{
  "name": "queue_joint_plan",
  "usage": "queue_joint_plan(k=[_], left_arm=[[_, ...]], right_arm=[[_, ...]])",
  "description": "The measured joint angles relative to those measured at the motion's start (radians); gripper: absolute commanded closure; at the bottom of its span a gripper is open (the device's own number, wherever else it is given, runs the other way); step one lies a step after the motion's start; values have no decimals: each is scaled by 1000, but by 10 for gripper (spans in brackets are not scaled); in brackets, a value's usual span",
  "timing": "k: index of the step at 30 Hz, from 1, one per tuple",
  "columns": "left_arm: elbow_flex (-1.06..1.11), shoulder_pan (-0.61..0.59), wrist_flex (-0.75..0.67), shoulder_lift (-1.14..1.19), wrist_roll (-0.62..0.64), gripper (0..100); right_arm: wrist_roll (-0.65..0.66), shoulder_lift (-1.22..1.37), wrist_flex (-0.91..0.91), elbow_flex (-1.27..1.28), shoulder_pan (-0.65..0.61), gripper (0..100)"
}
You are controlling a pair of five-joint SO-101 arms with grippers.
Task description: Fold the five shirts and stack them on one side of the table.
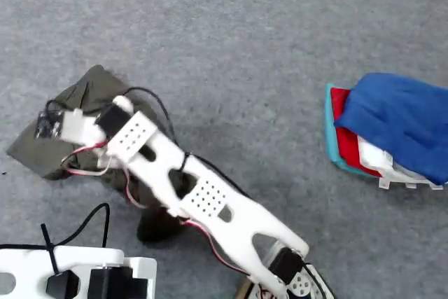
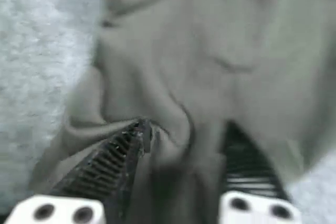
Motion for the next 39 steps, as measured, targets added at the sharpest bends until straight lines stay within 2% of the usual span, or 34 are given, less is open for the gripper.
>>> queue_joint_plan(k=[4,18,21,25,30,32,35,39], left_arm=[[9,15,0,0,0,650],[51,92,0,0,0,650],[51,120,0,0,0,650],[51,155,0,0,0,650],[51,158,0,0,0,650],[63,158,0,0,0,650],[80,158,0,0,0,650],[87,158,0,0,0,650]], right_arm=[[0,-6,3,-15,87,996],[0,-324,6,-12,477,995],[0,-388,6,57,531,994],[0,-479,6,250,468,973],[0,-525,6,493,261,747],[-8,-523,3,565,180,691],[-78,-519,-43,601,98,680],[-120,-442,-135,611,63,680]])
